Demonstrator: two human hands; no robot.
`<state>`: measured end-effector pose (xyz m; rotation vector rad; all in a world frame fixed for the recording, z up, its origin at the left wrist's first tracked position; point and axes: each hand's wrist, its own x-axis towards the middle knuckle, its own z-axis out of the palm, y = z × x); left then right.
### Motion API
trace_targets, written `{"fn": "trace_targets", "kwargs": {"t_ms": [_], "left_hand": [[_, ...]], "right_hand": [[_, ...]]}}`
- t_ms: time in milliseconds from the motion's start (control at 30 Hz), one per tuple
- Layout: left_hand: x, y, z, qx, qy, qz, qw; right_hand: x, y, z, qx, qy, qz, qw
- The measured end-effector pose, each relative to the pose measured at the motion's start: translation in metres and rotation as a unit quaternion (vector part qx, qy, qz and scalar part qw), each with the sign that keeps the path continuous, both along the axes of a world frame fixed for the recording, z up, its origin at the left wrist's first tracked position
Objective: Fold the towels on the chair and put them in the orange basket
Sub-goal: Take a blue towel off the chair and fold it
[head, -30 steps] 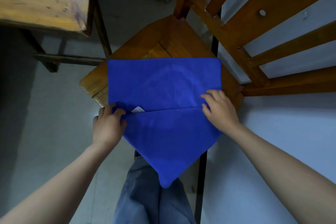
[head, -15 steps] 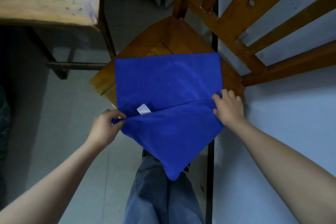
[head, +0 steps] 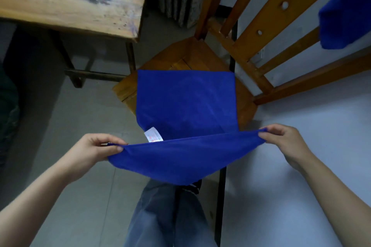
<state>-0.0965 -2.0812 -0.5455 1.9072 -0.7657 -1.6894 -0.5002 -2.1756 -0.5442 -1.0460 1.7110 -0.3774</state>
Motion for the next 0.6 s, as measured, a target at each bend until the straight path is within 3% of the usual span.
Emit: {"fn": "trace_targets", "kwargs": {"t_ms": [200,333,467,600], "left_hand": [[-0.001,-0.055,0.031,-0.058,-0.061,0.058,0.995],[-0.008,-0.109,0.014,-0.100,-0.112,0.094,0.984],[-0.013,-0.141,-0.035,-0.062,-0.145,0.166,0.973],[-0.016,-0.163,-0.079,-0.046,-0.183,0.192,0.963]], "right_hand": [[0.032,-0.046,0.001,-0.056,0.008,-0.065,0.996],[0.058,-0.075,-0.024,-0.112,0.142,-0.044,0.983],[0.073,-0.091,-0.057,-0.101,0.299,-0.007,0.949],[0.080,-0.115,-0.086,-0.116,0.367,0.021,0.923]]}}
